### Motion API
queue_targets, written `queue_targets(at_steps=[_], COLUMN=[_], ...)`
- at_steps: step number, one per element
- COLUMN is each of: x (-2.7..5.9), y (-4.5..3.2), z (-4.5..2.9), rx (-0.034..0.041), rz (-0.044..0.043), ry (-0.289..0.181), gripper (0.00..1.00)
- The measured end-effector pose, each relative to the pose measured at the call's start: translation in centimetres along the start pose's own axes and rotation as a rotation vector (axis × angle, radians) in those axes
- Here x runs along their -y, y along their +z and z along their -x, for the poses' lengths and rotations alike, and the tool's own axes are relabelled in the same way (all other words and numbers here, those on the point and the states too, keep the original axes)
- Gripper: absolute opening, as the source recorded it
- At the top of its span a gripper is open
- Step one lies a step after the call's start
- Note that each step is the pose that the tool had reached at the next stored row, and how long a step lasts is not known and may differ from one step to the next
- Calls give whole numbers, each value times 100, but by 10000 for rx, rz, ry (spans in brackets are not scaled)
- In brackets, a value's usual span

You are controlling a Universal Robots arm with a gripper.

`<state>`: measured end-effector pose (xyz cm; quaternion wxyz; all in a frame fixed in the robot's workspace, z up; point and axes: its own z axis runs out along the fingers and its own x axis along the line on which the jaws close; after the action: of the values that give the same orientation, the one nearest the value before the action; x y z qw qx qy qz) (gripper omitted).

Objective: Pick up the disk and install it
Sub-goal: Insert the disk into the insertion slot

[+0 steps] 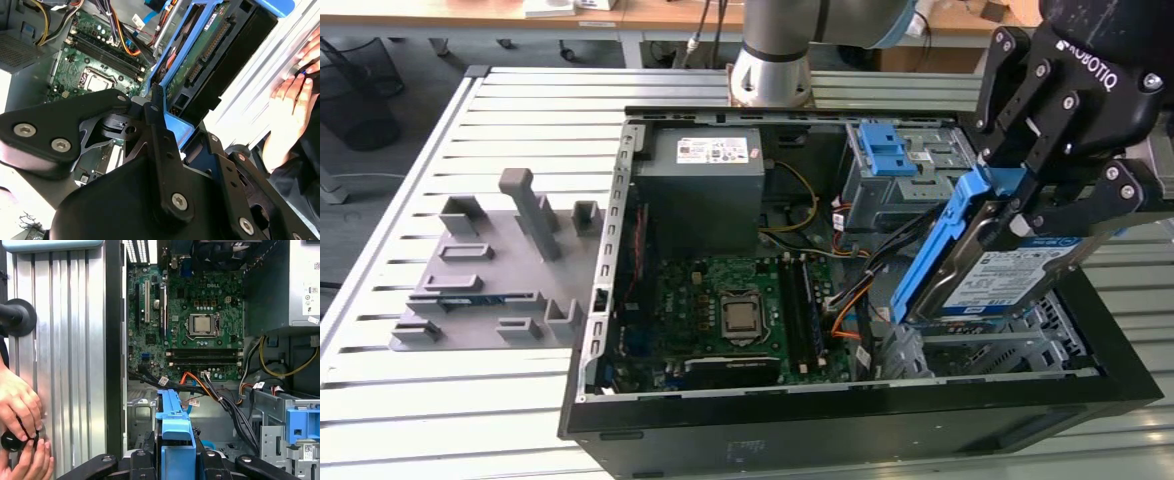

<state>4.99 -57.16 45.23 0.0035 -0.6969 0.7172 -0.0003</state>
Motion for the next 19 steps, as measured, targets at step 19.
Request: queue_targets(at_steps=[19], x=[197], y=[47], z=[5], rx=[0], rz=[1], ry=[1], gripper=[36])
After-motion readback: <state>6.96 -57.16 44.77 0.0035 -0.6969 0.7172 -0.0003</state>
